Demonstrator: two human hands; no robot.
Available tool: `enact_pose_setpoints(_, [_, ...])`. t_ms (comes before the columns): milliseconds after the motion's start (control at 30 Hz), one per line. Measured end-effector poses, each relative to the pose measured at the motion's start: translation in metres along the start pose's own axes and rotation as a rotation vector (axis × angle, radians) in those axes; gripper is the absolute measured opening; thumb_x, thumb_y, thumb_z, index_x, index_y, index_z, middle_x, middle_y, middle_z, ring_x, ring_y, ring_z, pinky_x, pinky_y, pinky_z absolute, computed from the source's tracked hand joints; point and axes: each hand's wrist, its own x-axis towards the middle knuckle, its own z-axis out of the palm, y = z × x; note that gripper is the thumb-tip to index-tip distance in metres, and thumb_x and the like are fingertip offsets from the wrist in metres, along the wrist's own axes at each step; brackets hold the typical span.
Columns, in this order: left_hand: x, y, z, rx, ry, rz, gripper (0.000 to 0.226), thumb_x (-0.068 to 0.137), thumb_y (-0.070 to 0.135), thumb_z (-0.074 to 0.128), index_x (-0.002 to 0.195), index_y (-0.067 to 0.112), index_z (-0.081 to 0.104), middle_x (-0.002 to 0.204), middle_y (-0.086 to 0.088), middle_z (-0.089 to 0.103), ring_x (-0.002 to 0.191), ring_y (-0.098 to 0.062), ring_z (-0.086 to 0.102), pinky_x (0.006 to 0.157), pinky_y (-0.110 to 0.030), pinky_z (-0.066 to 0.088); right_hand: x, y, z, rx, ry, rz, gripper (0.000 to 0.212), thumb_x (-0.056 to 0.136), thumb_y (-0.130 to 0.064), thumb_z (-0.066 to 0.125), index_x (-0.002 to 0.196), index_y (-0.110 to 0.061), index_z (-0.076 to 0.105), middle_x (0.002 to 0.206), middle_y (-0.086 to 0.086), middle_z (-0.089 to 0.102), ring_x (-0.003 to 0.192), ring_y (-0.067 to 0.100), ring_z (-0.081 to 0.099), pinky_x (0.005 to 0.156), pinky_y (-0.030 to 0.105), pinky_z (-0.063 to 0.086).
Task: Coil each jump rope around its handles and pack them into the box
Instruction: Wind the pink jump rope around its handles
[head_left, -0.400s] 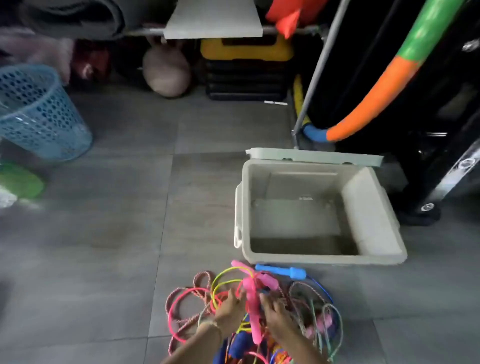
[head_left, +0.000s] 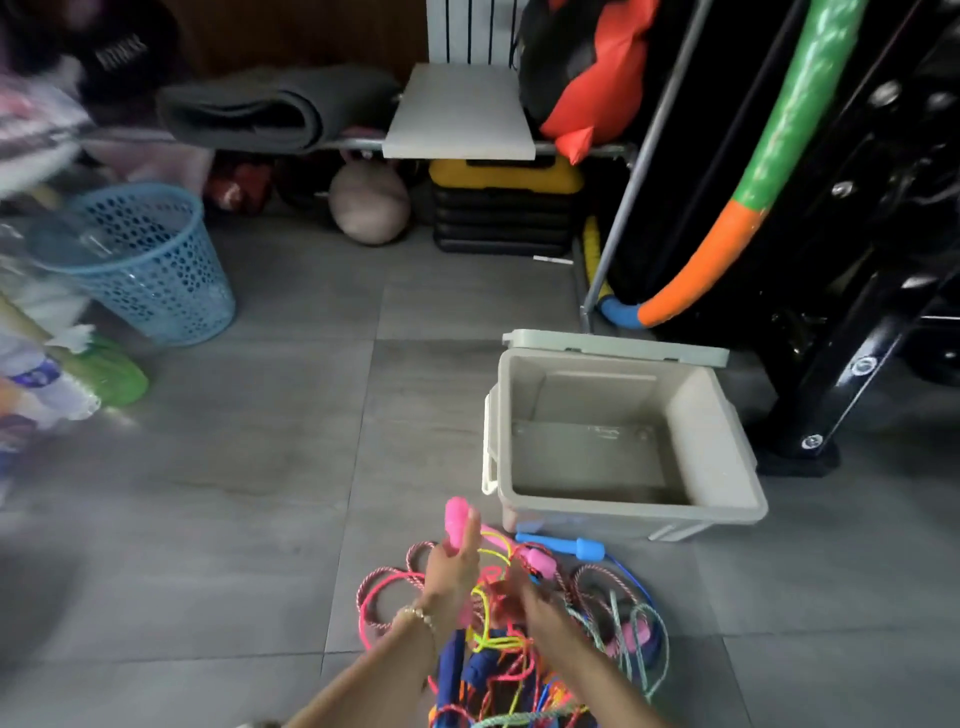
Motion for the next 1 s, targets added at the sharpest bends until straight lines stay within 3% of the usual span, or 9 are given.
enact_pose_setpoints(100, [-0.038, 0.039, -0.026, -0.035, -0.014, 0.135, 0.046, 0.092, 0.05, 0.051, 0.09, 0.008, 0.069, 0.055, 0.0, 0.042, 0.032, -0.008, 0.035, 0.04, -0.019, 0.034, -0.028, -0.017, -0.006, 0.017, -0.012, -0.122, 0.036, 0.09, -0.042, 0.055, 0.084, -0.009, 0.069, 0.059, 0.001, 0.057, 0.053, 0.011, 0.051, 0.056, 0.026, 0.04])
enact_pose_setpoints(167, [-0.065, 0.063, -0.047, 0.075, -0.063, 0.252, 0.04, 0.096, 0.047, 0.044, 0.081, 0.018, 0.067, 0.062, -0.002, 0.04, 0.032, -0.007, 0.033, 0.039, -0.018, 0.032, -0.063, -0.043, -0.013, 0.051, 0.001, -0.207, 0.015, 0.091, -0.02, 0.058, 0.089, -0.011, 0.07, 0.059, -0.002, 0.052, 0.047, 0.003, 0.044, 0.049, 0.018, 0.035])
enact_pose_setpoints(367, [-0.17, 0.089, -0.075, 0.131, -0.314, 0.46, 0.032, 0.1, 0.036, 0.039, 0.104, 0.017, 0.065, 0.07, -0.004, 0.054, 0.04, 0.0, 0.051, 0.046, -0.014, 0.045, -0.165, -0.117, -0.023, 0.183, -0.025, -0.525, 0.014, 0.093, -0.005, 0.05, 0.088, -0.008, 0.063, 0.056, -0.002, 0.046, 0.041, 0.001, 0.041, 0.046, 0.012, 0.036])
enact_pose_setpoints(467, [-0.213, 0.104, -0.084, 0.112, -0.331, 0.605, 0.031, 0.102, 0.033, 0.035, 0.102, 0.016, 0.062, 0.088, 0.001, 0.067, 0.047, -0.002, 0.055, 0.051, -0.015, 0.048, -0.206, -0.142, -0.028, 0.164, -0.029, -0.613, 0.017, 0.094, -0.006, 0.049, 0.082, -0.009, 0.062, 0.063, 0.002, 0.048, 0.045, 0.005, 0.044, 0.049, 0.013, 0.041])
enact_pose_setpoints(567, [-0.249, 0.122, -0.099, 0.28, -0.324, 0.785, 0.028, 0.101, 0.03, 0.04, 0.097, 0.011, 0.062, 0.083, -0.002, 0.066, 0.044, -0.002, 0.048, 0.047, -0.015, 0.043, -0.234, -0.152, -0.03, -0.027, 0.09, -0.65, 0.019, 0.095, -0.022, 0.051, 0.094, -0.006, 0.062, 0.082, 0.004, 0.056, 0.072, 0.009, 0.052, 0.061, 0.009, 0.04])
enact_pose_setpoints(733, [-0.299, 0.149, -0.113, 0.496, -0.218, 1.067, 0.027, 0.099, 0.028, 0.046, 0.078, 0.014, 0.056, 0.059, 0.008, 0.041, 0.042, 0.0, 0.037, 0.046, -0.011, 0.032, -0.263, -0.163, -0.019, 0.047, 0.062, -0.753, 0.049, 0.083, -0.066, 0.039, 0.114, -0.031, 0.051, 0.115, -0.013, 0.058, 0.121, 0.008, 0.049, 0.107, 0.028, 0.029])
enact_pose_setpoints(833, [-0.315, 0.17, -0.124, 0.511, -0.137, 1.155, 0.033, 0.098, 0.037, 0.043, 0.072, 0.019, 0.053, 0.059, 0.008, 0.041, 0.046, -0.001, 0.037, 0.051, -0.015, 0.031, -0.276, -0.171, -0.014, 0.23, -0.016, -0.806, 0.043, 0.089, -0.052, 0.043, 0.112, -0.019, 0.055, 0.094, 0.003, 0.064, 0.098, 0.018, 0.064, 0.102, 0.036, 0.042])
enact_pose_setpoints(900, [-0.318, 0.181, -0.127, 0.383, -0.11, 1.116, 0.035, 0.099, 0.039, 0.041, 0.072, 0.02, 0.053, 0.072, 0.005, 0.053, 0.06, -0.006, 0.047, 0.06, -0.021, 0.039, -0.282, -0.172, -0.013, 0.2, -0.031, -0.814, 0.03, 0.095, -0.038, 0.041, 0.104, -0.017, 0.061, 0.081, 0.004, 0.059, 0.084, 0.018, 0.062, 0.097, 0.037, 0.045])
enact_pose_setpoints(1000, [-0.322, 0.189, -0.128, -0.149, -0.163, 0.88, 0.033, 0.099, 0.043, 0.039, 0.085, 0.019, 0.057, 0.102, 0.004, 0.067, 0.082, -0.012, 0.062, 0.074, -0.026, 0.053, -0.282, -0.165, -0.015, 0.011, -0.035, -0.778, 0.024, 0.098, -0.021, 0.044, 0.099, -0.01, 0.065, 0.074, 0.002, 0.059, 0.077, 0.015, 0.058, 0.09, 0.033, 0.046])
